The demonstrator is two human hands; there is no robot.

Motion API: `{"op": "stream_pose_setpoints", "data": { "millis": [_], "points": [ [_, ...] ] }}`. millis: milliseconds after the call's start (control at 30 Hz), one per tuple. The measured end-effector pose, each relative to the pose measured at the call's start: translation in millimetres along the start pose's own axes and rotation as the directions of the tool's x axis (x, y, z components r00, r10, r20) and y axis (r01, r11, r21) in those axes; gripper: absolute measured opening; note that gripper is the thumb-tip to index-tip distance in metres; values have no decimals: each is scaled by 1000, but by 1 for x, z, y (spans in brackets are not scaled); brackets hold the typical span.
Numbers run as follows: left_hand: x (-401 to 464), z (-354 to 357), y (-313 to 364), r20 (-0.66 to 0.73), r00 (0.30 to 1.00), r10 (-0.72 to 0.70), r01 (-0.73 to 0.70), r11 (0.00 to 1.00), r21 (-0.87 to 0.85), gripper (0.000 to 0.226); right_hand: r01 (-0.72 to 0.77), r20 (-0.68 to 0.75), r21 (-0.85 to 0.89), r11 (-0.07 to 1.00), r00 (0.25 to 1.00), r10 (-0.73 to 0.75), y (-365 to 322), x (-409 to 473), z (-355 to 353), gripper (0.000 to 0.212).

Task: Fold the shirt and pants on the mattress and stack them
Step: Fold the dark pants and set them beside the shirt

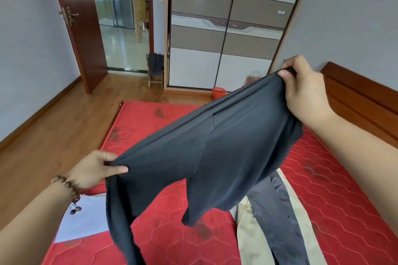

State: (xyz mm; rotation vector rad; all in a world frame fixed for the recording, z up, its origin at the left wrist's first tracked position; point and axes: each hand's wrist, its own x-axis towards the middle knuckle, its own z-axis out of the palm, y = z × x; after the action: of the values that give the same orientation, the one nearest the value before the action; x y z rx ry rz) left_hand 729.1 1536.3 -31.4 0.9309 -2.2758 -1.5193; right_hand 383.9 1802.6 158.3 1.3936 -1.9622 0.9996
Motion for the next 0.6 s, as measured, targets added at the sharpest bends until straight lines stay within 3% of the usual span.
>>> {"op": "stream_pose_setpoints", "data": {
  "millis": [100, 200, 367, 500, 600],
  "points": [
    [-2, -4, -25, -40, 991, -125, 102, 924, -369, 24, 5, 25, 23, 1000, 1000, -6, 0, 17, 17, 14],
    [8, -14, -42, -17, 983, -183, 144, 823, -549, 29, -8, 82, 9, 1000, 997, 8, 11, 38, 46, 13],
    [65, -50, -65, 35, 978, -206, 201, 882, -427, 38, -135, 236, -38, 990, 962, 140, 55, 70, 126, 12],
    [145, -75, -80, -23, 967, -253, 236, 928, -288, 20, -243, 316, -75, 967, 914, 254, 93, 89, 207, 16],
    [216, -91, -83, -53, 960, -275, 242, 910, -336, 15, -350, 298, -81, 933, 885, 358, 111, 111, 259, 19]
  ]
}}
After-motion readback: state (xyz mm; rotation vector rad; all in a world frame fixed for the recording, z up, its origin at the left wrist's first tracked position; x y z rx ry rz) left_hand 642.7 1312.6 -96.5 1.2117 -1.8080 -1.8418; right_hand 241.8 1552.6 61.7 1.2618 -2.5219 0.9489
